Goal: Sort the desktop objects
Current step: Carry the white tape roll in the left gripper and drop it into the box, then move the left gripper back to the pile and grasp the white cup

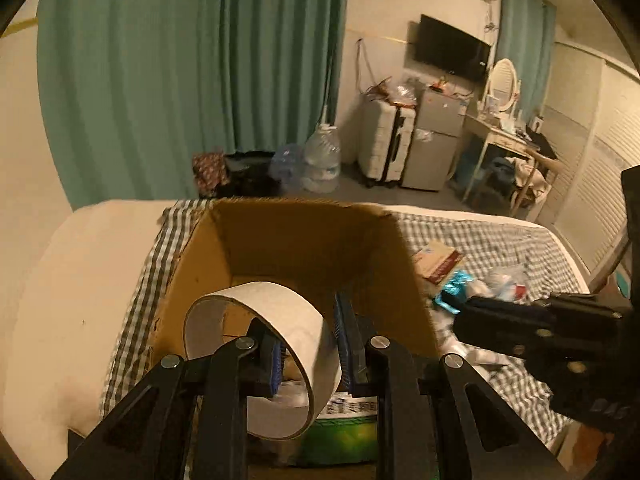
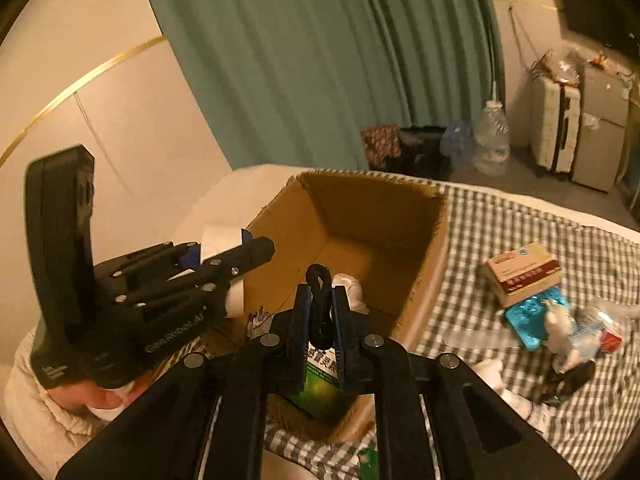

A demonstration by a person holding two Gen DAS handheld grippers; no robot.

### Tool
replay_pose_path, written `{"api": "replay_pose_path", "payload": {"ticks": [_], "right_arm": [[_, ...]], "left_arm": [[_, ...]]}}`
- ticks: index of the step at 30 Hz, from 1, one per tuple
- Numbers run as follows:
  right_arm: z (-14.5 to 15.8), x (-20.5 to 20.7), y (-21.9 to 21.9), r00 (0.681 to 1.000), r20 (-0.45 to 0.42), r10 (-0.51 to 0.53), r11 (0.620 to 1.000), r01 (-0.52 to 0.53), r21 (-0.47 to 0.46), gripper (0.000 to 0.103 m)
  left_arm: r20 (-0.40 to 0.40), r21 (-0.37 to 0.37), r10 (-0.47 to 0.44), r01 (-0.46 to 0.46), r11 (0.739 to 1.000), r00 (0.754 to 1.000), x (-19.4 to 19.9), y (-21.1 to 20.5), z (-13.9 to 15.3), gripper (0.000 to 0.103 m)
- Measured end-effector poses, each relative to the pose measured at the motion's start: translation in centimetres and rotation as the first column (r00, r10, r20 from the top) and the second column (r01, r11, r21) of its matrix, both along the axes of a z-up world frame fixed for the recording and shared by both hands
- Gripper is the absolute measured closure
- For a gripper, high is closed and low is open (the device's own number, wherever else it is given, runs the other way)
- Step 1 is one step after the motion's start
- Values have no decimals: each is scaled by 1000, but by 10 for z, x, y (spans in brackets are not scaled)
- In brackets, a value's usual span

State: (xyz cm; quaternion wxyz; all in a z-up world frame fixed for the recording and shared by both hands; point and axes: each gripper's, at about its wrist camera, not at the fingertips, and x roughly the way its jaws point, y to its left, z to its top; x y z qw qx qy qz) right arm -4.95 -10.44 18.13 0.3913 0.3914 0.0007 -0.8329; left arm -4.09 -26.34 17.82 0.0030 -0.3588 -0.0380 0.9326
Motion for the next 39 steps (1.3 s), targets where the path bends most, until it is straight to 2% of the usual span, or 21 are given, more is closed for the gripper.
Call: {"api": "replay_pose_path", "payload": {"ticks": [1,2,3,4,6,9,11,14,16,20,22,25,29,32,36,39], "right_arm": [[-2,-5,0,1000,6,-11,1000,11,7,67],[-3,-9,2,999,10,-35,999,35,15,54],[-4,-14,5,998,15,-61,998,61,19,31],[-5,-20,11,995,23,-99,995,99,12,24],[-7,-29,27,989,64,-135,990,137,-29,24],[-11,-39,51,973,150,-173,978,188,-90,24],[-8,-39,73,964,165,-207,969,225,-105,24],[1,-29,111,951,108,-291,949,302,-97,24],[6,-19,139,933,63,-353,929,358,-95,24],[16,-1,202,869,-22,-494,869,492,-63,24],[19,8,231,836,-49,-546,837,543,-62,23],[11,24,274,791,-64,-609,793,604,-78,15],[-23,43,321,725,-68,-686,728,682,-77,13],[-49,57,335,699,-97,-708,705,707,-48,13],[-63,53,349,723,-56,-689,725,686,-58,13],[-64,49,351,730,-75,-679,734,674,-81,13]], "left_arm": [[16,-2,6,-6,1000,1000,-1,-4,-5,73],[40,-8,16,-15,1000,999,-4,-6,-10,67],[71,-12,27,-27,1000,997,-7,-8,-15,49],[97,-14,40,-39,999,994,-11,-10,-19,39],[139,-15,50,-48,999,989,-15,-8,-25,38],[145,-17,49,-47,999,988,-10,0,-25,19],[134,-20,46,-44,999,990,-2,6,-20,19],[88,-11,39,-38,999,995,12,19,-4,18],[47,7,4,-4,1000,999,21,38,8,11],[-62,26,-64,66,997,996,40,89,31,0],[-100,42,-74,79,996,992,44,117,36,0],[-108,32,-46,50,998,993,50,160,22,0],[-38,-14,-81,81,997,996,51,210,-17,0],[5,-23,-103,103,994,995,50,233,-45,0],[41,-47,-133,135,990,990,48,253,-76,0],[92,-68,-120,127,990,988,35,258,-99,0]]}}
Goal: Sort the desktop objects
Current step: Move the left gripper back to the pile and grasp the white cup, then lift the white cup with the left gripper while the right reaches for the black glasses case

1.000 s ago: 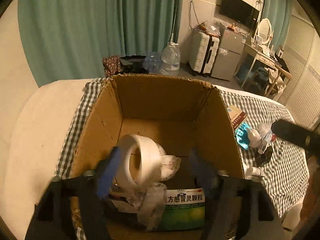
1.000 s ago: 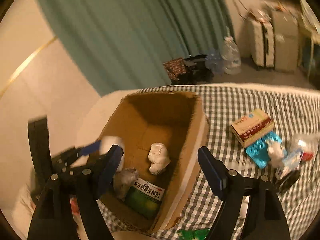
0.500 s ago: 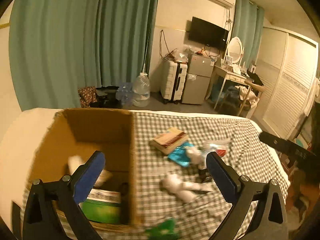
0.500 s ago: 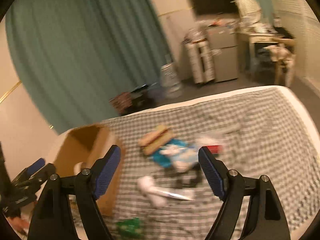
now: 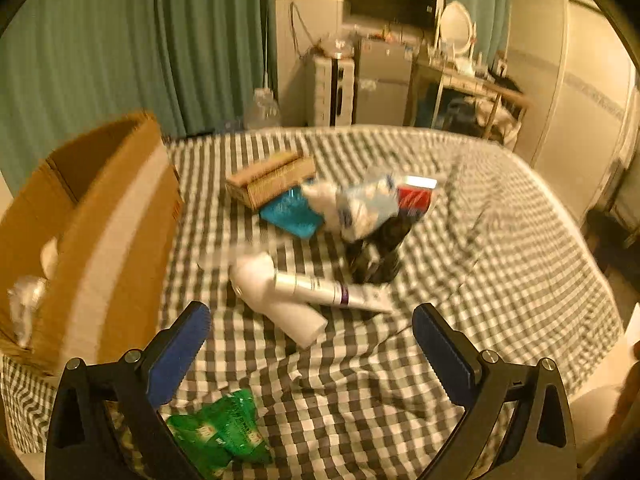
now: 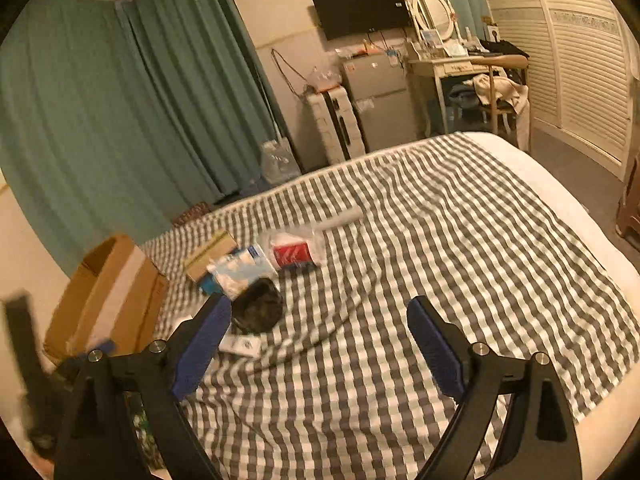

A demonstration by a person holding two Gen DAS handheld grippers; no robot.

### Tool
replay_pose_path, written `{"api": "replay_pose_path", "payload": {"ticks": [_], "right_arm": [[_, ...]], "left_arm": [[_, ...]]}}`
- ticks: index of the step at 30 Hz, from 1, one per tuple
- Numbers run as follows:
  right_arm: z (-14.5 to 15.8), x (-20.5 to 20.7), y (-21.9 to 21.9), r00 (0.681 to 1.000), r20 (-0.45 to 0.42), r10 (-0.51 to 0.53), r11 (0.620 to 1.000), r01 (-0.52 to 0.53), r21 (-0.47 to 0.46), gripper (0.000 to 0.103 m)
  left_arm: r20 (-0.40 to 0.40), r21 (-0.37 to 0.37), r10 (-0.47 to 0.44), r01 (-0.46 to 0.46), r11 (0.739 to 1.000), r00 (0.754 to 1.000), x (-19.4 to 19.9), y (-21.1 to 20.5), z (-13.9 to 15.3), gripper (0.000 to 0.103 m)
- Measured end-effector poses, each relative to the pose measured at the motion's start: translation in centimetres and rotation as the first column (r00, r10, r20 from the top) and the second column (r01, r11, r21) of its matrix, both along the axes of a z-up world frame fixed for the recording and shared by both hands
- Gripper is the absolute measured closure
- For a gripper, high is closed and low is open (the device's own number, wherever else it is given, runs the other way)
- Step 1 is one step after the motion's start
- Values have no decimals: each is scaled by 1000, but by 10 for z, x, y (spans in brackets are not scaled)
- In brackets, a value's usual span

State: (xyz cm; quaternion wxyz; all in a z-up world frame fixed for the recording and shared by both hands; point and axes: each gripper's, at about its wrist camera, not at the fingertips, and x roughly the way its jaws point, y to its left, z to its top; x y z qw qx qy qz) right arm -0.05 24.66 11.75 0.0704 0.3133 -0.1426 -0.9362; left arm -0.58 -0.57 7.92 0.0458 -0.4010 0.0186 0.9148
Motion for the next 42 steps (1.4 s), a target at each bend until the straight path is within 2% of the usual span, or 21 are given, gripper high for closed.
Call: {"api": "replay_pose_path", "payload": {"ticks": [3,5,10,13,16,20,21,23,24,27,29,32,33,35,37,39,40,42], "right_arm": [[-18,-11,-6,998,55,38,999,-38,-6,12],[-32,-23,-11,991,112,70,997,-69,-16,12],[-41,-35,-34,986,109,128,987,-138,85,12],[-45,-46,-53,977,80,198,970,-207,131,12],[-50,-63,-71,963,58,263,958,-268,104,12],[-64,-91,-96,946,108,304,940,-316,124,12],[-68,-97,-100,946,123,301,941,-316,121,12],[-78,-111,-105,942,155,299,945,-315,90,12],[-84,-115,-106,940,166,297,946,-313,84,12],[-104,-131,-112,924,236,301,945,-322,55,12],[-117,-135,-107,912,247,326,945,-323,-53,12],[-123,-133,-101,905,259,337,941,-320,-107,13],[-122,-131,-100,908,254,333,943,-315,-108,15],[-112,-123,-97,913,224,341,939,-319,-129,36],[-104,-116,-97,919,218,328,945,-317,-82,63],[-99,-107,-99,917,212,337,941,-336,-43,71],[-98,-101,-99,919,216,330,943,-333,-24,79],[-97,-90,-97,915,223,335,940,-341,-16,86]], "left_arm": [[32,1,57,-57,998,998,-14,-7,-22,0],[2,1,146,-146,989,989,-15,-17,-32,0],[36,61,241,-243,968,970,-29,-39,-53,0],[47,50,238,-241,969,970,-42,-39,-64,2],[111,77,213,-222,972,971,-53,-39,-78,2],[151,86,214,-228,970,965,-63,-46,-92,4],[156,96,215,-232,968,964,-66,-48,-92,8],[135,101,230,-244,964,964,-69,-52,-89,38],[120,94,236,-248,964,964,-69,-53,-87,61],[113,95,239,-250,964,964,-68,-56,-88,60],[112,100,242,-253,962,964,-68,-57,-88,60],[109,118,242,-254,960,964,-66,-60,-88,61],[109,127,238,-251,960,965,-63,-61,-87,61],[105,133,246,-258,957,964,-58,-62,-83,61],[101,125,237,-248,960,966,-52,-61,-80,61],[87,116,229,-238,964,970,-43,-56,-75,61],[82,110,223,-231,967,971,-42,-52,-72,61],[58,83,207,-211,974,977,-38,-45,-66,61]]}}
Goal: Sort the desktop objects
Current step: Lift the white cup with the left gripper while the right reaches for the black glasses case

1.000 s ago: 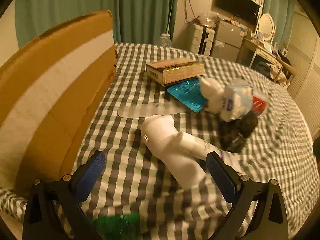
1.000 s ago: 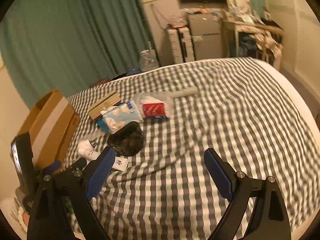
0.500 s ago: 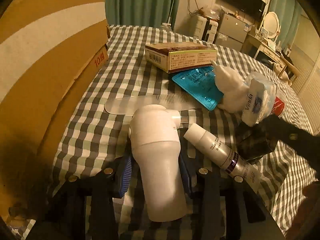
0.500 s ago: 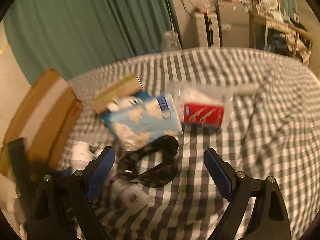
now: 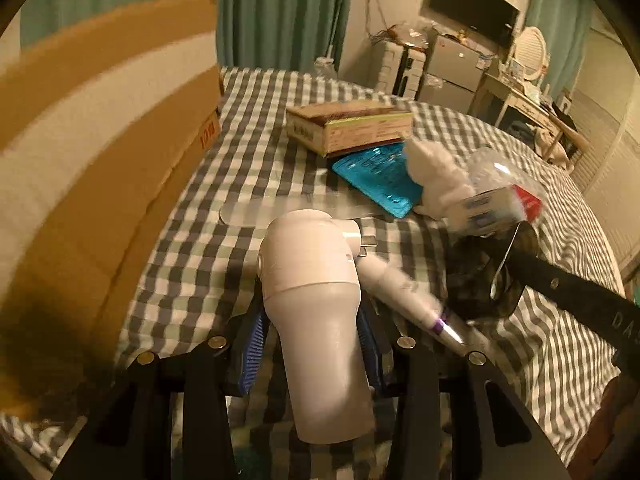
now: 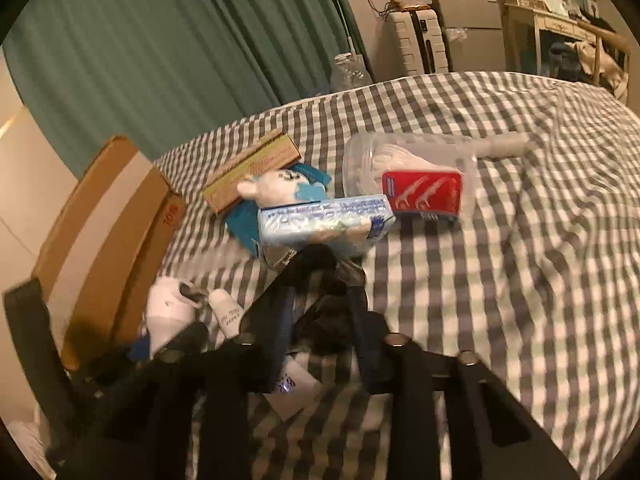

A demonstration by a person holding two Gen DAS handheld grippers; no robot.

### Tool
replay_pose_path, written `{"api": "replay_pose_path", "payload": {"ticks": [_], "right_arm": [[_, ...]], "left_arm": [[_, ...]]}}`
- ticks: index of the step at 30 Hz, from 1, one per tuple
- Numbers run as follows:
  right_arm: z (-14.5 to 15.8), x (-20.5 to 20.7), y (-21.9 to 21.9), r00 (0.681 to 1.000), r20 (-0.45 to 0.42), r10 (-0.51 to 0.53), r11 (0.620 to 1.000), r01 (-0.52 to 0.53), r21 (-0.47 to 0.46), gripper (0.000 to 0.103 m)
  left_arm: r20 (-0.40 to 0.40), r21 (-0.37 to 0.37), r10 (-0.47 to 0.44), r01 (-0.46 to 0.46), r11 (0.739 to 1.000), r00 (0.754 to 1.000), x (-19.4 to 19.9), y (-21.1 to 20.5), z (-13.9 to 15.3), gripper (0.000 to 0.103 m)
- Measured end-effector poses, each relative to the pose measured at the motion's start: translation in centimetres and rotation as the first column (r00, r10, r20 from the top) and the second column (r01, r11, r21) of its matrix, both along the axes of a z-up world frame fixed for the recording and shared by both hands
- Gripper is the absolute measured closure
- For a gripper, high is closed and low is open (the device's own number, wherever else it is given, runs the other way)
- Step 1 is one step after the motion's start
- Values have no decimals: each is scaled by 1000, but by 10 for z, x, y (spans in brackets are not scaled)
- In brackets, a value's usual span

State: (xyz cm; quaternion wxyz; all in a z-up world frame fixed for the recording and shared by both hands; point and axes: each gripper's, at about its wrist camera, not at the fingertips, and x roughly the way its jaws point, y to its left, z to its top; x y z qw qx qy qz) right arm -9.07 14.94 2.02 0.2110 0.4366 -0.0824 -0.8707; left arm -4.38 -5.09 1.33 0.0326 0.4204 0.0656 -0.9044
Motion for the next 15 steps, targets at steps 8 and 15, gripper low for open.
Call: {"api": "replay_pose_path", "payload": {"ticks": [8,15], "right_arm": [[28,35,23,999,-48,-15,998,17,52,93],[34,55,35,998,-2,-69,997,69,25,87]], "left_arm": [[-120,-90,-69,59,994,990,36,17,34,60],[-138,-88,-82,70,994,987,48,23,46,60]]}}
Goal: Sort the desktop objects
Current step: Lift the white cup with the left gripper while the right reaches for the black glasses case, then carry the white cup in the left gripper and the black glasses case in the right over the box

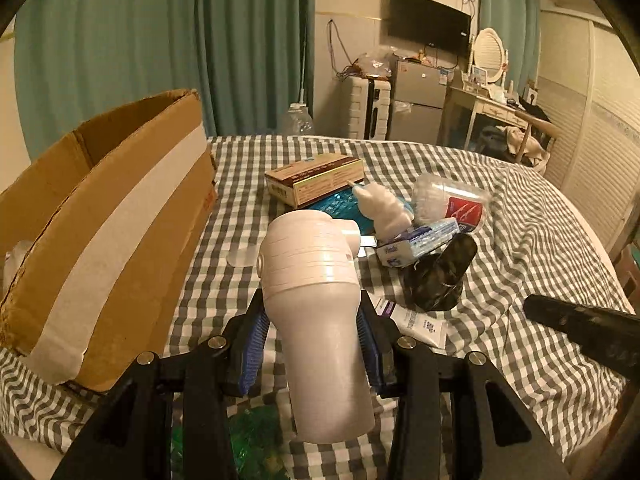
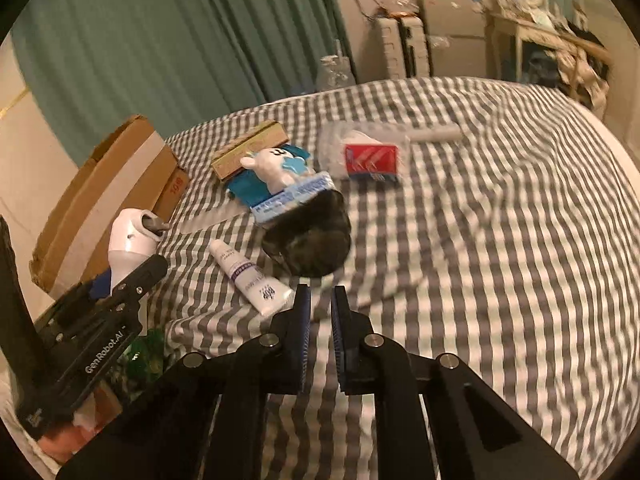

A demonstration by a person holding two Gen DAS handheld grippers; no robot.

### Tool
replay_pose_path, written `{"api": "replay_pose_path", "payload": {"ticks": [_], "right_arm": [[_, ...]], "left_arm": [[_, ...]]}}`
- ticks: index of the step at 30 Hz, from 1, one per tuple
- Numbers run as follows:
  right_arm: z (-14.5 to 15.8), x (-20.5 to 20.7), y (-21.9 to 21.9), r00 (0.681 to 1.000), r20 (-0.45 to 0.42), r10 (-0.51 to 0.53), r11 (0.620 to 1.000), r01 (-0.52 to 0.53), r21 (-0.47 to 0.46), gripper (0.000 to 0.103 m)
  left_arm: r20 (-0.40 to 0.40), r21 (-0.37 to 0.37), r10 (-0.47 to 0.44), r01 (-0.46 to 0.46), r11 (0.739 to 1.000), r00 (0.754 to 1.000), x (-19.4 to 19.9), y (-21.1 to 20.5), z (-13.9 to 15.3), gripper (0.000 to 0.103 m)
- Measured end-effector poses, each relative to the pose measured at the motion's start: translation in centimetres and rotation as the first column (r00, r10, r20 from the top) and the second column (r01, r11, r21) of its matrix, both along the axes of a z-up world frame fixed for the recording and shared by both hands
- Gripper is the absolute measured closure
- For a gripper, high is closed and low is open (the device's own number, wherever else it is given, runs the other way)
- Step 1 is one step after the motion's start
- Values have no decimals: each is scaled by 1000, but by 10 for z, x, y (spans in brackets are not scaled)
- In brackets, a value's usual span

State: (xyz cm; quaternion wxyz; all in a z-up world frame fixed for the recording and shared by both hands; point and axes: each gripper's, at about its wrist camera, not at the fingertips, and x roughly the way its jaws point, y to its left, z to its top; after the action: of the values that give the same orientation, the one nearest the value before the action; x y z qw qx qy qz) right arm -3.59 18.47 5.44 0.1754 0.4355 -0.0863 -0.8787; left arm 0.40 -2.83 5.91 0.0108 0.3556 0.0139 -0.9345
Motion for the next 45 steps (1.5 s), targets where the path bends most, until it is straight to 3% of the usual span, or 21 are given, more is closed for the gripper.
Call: {"api": "replay_pose_path", "payload": {"ticks": [3,5,13,17,21,23,24,25,30,36,41,45], "right_arm": [[9,4,-4,998,-56,-24,999,22,-34,17],[10,6,-8,996,-83,-22,999,19,-36,16],[-23,-32,-35,999,-34,12,997,-10,76,15],[-37,-49,-43,999,-32,-2,996,5,87,15],[-55,-69,-46,1000,9,-20,997,20,74,15],[-65,-79,-50,999,32,-17,996,14,90,15],[-68,-80,-52,1000,27,-16,995,13,103,20],[-69,-81,-54,1000,8,-18,991,17,130,31],[-66,-78,-50,999,-7,-32,992,32,122,35],[-38,-48,-25,996,-38,-79,992,82,91,35],[-1,-5,-9,991,-99,-86,989,97,109,35],[20,31,-1,987,-124,-102,992,111,67,35]], "left_arm": [[23,30,28,-29,999,999,-4,-5,-1,60],[30,40,44,-46,998,999,-3,-5,-1,60],[15,23,66,-66,998,998,-15,-3,-14,60],[62,40,110,-113,993,992,-32,-11,-27,60],[112,-8,149,-149,989,982,-49,-11,-43,60],[157,16,144,-149,989,977,-56,-14,-53,60],[178,28,145,-152,988,973,-60,-15,-58,60],[190,33,147,-156,987,971,-62,-16,-62,60],[191,45,142,-153,987,971,-63,-18,-64,60],[118,39,133,-138,990,984,-49,-18,-45,60],[-10,108,42,-41,993,999,-21,-10,-11,60],[-70,86,-15,21,996,997,6,-1,18,60]]}}
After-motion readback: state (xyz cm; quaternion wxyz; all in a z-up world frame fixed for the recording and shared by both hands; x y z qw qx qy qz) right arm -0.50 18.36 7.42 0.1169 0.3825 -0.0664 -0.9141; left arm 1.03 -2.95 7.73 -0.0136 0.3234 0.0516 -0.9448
